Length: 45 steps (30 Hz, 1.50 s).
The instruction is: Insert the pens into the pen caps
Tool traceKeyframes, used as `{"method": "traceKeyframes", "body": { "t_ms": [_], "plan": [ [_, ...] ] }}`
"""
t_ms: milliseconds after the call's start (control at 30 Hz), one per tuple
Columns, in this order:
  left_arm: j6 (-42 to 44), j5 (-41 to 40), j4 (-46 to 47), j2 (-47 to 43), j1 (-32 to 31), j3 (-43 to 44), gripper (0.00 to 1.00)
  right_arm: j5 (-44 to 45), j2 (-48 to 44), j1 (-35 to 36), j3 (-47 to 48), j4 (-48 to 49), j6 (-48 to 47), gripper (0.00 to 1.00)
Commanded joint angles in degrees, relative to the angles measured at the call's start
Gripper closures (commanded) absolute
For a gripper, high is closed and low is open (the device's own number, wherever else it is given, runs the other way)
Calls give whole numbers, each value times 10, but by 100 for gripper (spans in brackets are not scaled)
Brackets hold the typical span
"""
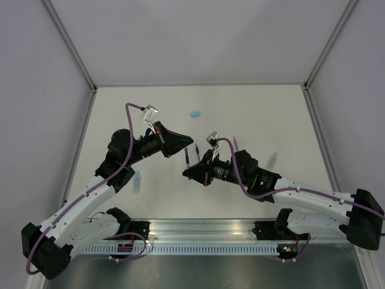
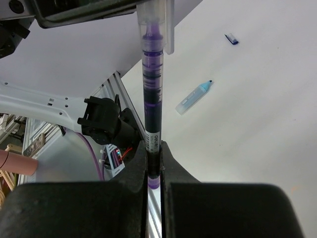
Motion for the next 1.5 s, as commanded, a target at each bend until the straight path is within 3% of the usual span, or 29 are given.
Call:
{"method": "traceKeyframes", "body": {
  "t_ms": [0, 267, 633, 967, 1367, 1467],
  "plan": [
    [-22, 67, 41, -23, -1, -32, 98, 25, -4, 3, 37, 4, -9, 100],
    [-51, 106, 39, -47, -2, -78, 98, 121, -13, 2, 96, -8, -28, 100],
    [-85, 129, 76, -54, -2, -136, 98, 161, -5, 1, 159, 28, -89, 100],
    [-132, 161, 164, 13, -2, -173, 98, 119, 32, -47, 232, 40, -119, 100],
    [-121, 112, 102, -1, -7, -178, 98, 95, 39, -105, 284, 51, -177, 100],
    [-141, 138, 166, 13, -12, -192, 98, 65, 49, -115, 293, 67, -180, 100]
  ]
}}
